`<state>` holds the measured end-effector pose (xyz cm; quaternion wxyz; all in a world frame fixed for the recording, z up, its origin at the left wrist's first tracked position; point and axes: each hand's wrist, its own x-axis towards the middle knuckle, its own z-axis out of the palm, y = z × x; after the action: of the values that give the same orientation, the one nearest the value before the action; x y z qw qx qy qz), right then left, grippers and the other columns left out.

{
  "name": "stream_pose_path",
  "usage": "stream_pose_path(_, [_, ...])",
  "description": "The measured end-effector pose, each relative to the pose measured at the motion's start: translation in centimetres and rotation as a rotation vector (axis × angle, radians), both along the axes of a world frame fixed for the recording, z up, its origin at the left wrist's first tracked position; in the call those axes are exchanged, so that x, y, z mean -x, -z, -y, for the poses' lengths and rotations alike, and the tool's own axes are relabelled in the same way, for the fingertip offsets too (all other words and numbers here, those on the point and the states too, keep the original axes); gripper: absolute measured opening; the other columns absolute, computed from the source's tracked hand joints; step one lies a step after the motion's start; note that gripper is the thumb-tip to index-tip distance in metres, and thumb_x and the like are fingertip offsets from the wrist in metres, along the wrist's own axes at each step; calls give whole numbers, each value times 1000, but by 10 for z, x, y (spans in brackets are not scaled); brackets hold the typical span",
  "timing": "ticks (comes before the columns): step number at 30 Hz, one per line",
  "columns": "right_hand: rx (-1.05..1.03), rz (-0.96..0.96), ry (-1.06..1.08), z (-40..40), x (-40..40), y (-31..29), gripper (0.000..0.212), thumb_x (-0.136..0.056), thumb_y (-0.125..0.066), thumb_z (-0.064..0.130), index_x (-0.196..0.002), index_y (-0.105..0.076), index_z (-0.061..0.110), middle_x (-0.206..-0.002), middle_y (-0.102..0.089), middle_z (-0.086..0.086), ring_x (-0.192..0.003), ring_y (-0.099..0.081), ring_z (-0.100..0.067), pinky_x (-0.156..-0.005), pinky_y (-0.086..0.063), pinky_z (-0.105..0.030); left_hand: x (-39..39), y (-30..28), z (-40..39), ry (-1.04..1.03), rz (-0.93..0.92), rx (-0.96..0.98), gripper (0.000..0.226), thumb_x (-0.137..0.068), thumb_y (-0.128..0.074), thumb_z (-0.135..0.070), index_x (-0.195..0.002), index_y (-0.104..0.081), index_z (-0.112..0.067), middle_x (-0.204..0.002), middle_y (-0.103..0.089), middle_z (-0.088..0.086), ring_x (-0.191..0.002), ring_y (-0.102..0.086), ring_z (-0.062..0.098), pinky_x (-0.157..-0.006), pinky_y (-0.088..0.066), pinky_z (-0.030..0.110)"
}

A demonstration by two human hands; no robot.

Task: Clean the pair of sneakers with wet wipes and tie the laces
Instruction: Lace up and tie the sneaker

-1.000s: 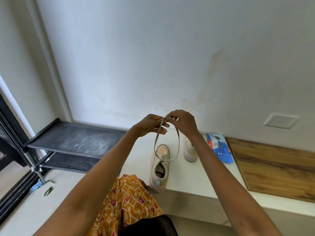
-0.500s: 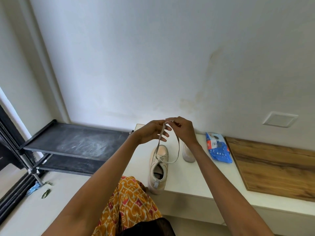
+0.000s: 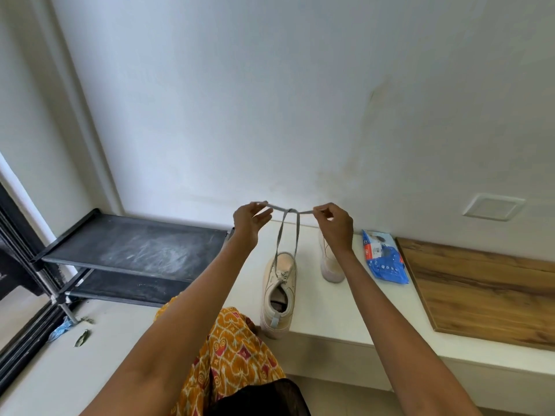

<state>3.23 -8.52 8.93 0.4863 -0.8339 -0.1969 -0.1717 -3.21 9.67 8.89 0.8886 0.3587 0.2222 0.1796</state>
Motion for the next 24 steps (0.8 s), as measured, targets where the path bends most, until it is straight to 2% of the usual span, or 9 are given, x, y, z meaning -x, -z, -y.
stream_pose_path(2, [104, -98, 93, 13, -3, 14, 12, -91, -56, 17, -84, -63, 11, -79, -66, -5, -73, -58, -15, -59, -40, -21, 2, 10, -6, -85, -11, 180, 19, -90, -36, -4, -75, -48, -5, -79, -62, 12, -67, -63, 29, -76, -55, 40])
stream_pose_path(4, [264, -182, 187, 29, -5, 30, 14, -95, -46, 18, -92, -57, 10, -80, -62, -9, -75, -58, -23, -58, -38, -25, 7, 21, -14, -166, -74, 216, 20, -86, -35, -5, -67, -38, -10, -53, -47, 5, -41, -49, 20, -55, -53, 32])
stream_pose_path(5, [349, -229, 231, 36, -6, 39, 17, -97, -42, 19, -102, -55, 9, -86, -63, -11, -80, -59, -27, -61, -40, -28, 10, 28, -18, -198, -141, 186, 22, -84, -35, -4, -64, -33, -12, -46, -36, 1, -33, -35, 15, -43, -43, 23])
stream_pose_path(7, [472, -334, 301, 49, -6, 53, 24, -97, -41, 19, -116, -49, 6, -101, -64, -14, -92, -60, -32, -68, -44, -34, 15, 44, -28, -216, -328, 14, 26, -84, -37, -6, -61, -30, -15, -47, -28, -2, -35, -21, 11, -37, -22, 17])
stream_pose_path(10, [554, -460, 357, 60, 0, 67, 28, -96, -42, 13, -121, -45, 2, -114, -60, -17, -103, -58, -34, -75, -44, -38, 23, 72, -38, -100, -557, -516, 24, -87, -42, -13, -63, -38, -12, -60, -36, 2, -50, -28, 14, -46, -23, 25])
stream_pose_path(13, [628, -496, 382, 67, 4, 81, 28, -96, -43, 7, -123, -42, 0, -118, -58, -19, -105, -58, -32, -76, -45, -35, 32, 95, -41, 80, -734, -1107, 13, -90, -48, -23, -89, -57, -14, -82, -59, 4, -73, -55, 21, -60, -39, 27])
stream_pose_path(16, [725, -538, 364, 69, 6, 94, 28, -97, -40, 9, -123, -46, 2, -122, -57, -18, -109, -57, -31, -83, -47, -36, 34, 109, -39, 400, -778, -1466, 25, -89, -49, -21, -110, -62, -24, -111, -63, 3, -100, -59, 22, -78, -49, 32])
stream_pose_path(20, [924, -443, 227, 50, 13, 103, 31, -91, -50, 12, -121, -57, 11, -127, -55, -10, -120, -47, -28, -88, -45, -35, 29, 118, -22, 753, -563, -1665, 46, -84, -50, -8, -124, -59, -28, -139, -43, 2, -130, -34, 25, -106, -34, 43])
stream_pose_path(24, [794, -439, -149, 19, 19, 106, 43, -84, -46, 3, -119, -63, 18, -130, -52, -9, -125, -44, -26, -98, -43, -35, 23, 125, -9, 813, -442, -1427, 37, -86, -54, -5, -119, -63, -20, -125, -61, 1, -119, -53, 18, -103, -41, 38])
